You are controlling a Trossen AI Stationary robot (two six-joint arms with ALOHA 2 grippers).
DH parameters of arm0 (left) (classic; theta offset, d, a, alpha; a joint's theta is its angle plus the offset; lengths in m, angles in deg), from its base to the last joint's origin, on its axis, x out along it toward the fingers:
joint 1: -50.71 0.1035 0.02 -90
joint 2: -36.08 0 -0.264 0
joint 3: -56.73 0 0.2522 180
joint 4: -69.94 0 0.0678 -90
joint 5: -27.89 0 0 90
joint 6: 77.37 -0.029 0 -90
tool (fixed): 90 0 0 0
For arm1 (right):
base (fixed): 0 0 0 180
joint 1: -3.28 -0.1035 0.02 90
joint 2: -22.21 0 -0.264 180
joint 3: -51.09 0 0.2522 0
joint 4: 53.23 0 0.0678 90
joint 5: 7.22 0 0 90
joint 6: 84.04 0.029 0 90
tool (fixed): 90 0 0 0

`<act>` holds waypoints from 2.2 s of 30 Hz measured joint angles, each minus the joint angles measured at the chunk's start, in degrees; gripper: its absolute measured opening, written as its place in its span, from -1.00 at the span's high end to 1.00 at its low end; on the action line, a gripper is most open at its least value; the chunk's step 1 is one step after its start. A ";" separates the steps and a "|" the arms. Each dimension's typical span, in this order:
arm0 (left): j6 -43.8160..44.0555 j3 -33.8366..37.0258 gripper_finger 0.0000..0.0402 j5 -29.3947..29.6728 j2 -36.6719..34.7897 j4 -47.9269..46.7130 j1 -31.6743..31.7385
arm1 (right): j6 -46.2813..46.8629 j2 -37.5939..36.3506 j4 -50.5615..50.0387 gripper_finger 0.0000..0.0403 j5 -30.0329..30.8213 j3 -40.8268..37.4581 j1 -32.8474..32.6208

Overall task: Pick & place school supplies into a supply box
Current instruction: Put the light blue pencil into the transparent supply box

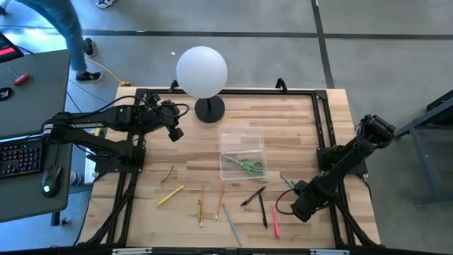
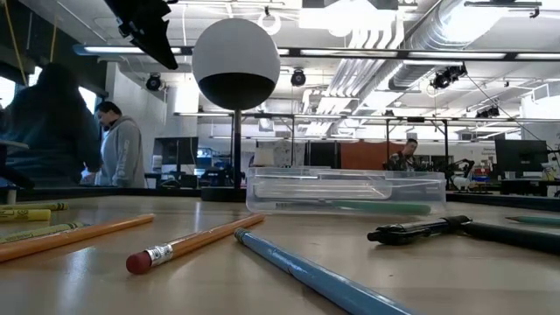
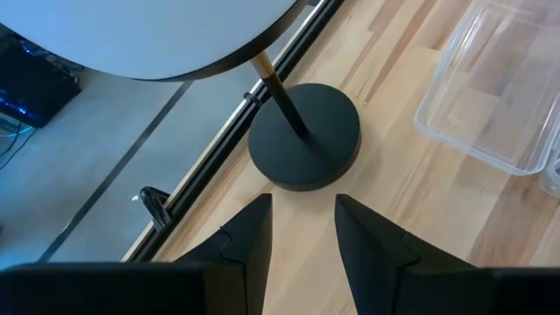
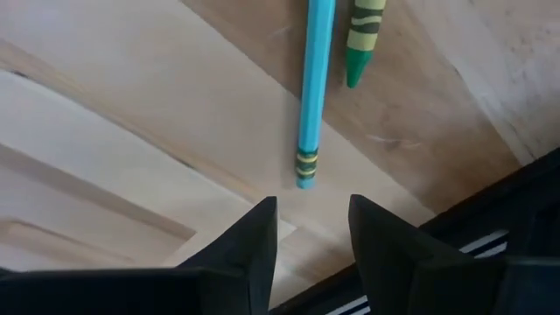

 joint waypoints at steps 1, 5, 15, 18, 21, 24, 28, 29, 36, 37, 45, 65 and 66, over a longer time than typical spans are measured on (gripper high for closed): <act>0.00 0.00 0.21 0.00 0.00 0.00 0.01 | -0.17 0.36 0.01 0.40 0.01 0.00 0.02; 0.00 0.00 0.21 0.00 0.00 0.00 0.01 | -0.69 2.17 0.12 0.40 -0.90 0.00 0.00; 0.00 0.00 0.21 -0.02 0.00 0.07 0.00 | -3.53 5.89 2.54 0.40 -1.08 0.17 0.07; 0.00 0.00 0.21 -0.02 0.00 0.08 0.00 | -3.53 5.98 2.57 0.41 -1.09 0.17 0.07; 0.00 0.00 0.21 -0.02 0.00 0.18 0.00 | -3.53 6.00 2.59 0.49 -0.99 0.15 0.05; 0.00 0.00 0.21 0.00 0.00 0.50 0.00 | -3.53 6.02 2.56 0.61 -0.93 0.13 0.04; 0.00 0.00 0.21 0.02 0.00 0.50 0.02 | -3.53 6.06 2.36 0.77 -0.93 0.11 0.02; 0.00 0.00 0.21 0.02 0.00 0.50 0.00 | -3.53 6.06 2.33 0.80 -0.93 0.10 0.02; 0.00 0.00 0.21 0.06 0.00 0.48 0.02 | -3.53 6.07 2.15 0.97 -0.38 0.07 0.02; 0.00 0.00 0.21 0.06 0.00 0.48 0.00 | -3.53 6.08 2.19 0.98 -0.39 0.07 0.02; 0.00 0.00 0.21 0.09 0.00 0.48 0.00 | -3.55 6.33 2.37 0.99 1.67 2.04 -0.07; 0.00 0.00 0.21 0.09 0.02 0.44 0.00 | -3.53 6.28 0.16 0.99 15.33 12.39 -1.22; 0.00 0.00 0.21 0.09 0.02 0.44 0.02 | -3.54 6.24 -0.27 0.99 15.26 12.53 -1.22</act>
